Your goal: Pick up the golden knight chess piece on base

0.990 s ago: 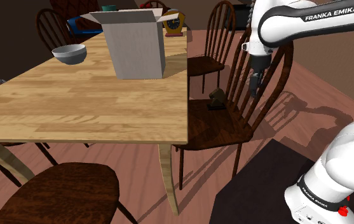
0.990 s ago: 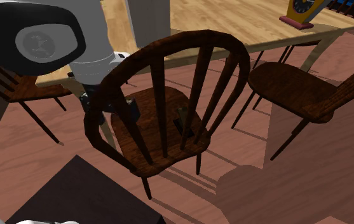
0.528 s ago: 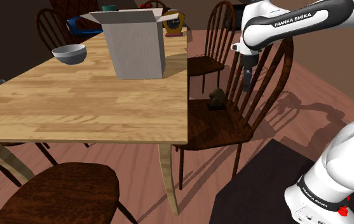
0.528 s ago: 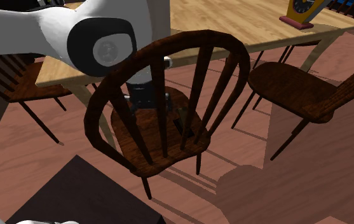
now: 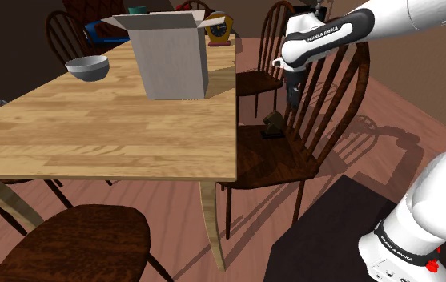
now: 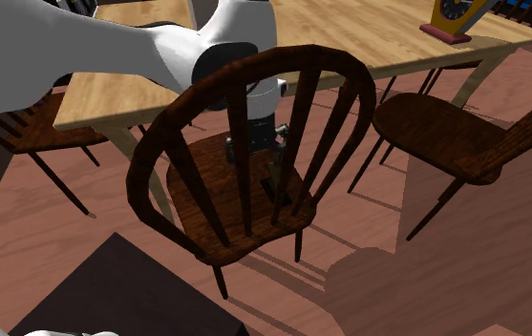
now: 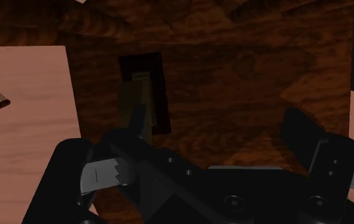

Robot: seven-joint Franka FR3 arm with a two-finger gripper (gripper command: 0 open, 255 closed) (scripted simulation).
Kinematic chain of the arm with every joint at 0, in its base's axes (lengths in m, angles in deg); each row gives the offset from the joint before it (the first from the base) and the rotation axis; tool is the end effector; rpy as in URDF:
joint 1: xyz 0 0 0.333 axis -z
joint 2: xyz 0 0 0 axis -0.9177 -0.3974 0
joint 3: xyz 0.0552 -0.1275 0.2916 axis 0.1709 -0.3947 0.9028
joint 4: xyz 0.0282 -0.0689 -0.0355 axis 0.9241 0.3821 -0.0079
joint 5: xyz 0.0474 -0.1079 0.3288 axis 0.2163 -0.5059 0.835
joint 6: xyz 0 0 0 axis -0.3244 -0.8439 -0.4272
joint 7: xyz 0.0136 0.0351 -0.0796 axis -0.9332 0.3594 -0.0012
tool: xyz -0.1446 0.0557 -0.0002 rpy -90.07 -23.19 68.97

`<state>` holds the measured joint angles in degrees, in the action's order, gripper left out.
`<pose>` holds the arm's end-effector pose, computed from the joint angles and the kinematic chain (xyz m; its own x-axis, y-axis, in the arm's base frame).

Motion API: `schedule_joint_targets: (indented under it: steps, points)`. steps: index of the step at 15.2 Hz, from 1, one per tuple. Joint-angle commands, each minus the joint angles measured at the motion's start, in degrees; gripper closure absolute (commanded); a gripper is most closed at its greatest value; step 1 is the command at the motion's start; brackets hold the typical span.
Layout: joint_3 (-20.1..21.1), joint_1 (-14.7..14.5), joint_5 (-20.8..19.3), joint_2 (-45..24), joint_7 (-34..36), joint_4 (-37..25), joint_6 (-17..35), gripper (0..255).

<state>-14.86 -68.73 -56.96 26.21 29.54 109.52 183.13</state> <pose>0.4876 -0.1292 0.4220 0.6821 0.7273 -0.0755 0.7305 -0.6825 0.0248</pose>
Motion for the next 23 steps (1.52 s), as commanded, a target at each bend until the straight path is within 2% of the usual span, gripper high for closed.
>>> schedule_joint_targets:
  steps: [1,6,15,16,23]
  points:
    - [-0.18,0.08,1.82,-4.52,-5.24,-4.12,0.85,0]
    - [0.90,1.15,5.69,-14.23,-15.30,-14.07,1.30,0]
    - [1.14,1.35,6.28,-16.36,-15.49,-10.92,6.52,0]
    - [1.12,1.38,6.28,-16.36,-15.54,-10.91,6.53,255]
    - [1.11,1.39,6.28,-16.33,-15.56,-10.76,6.64,255]
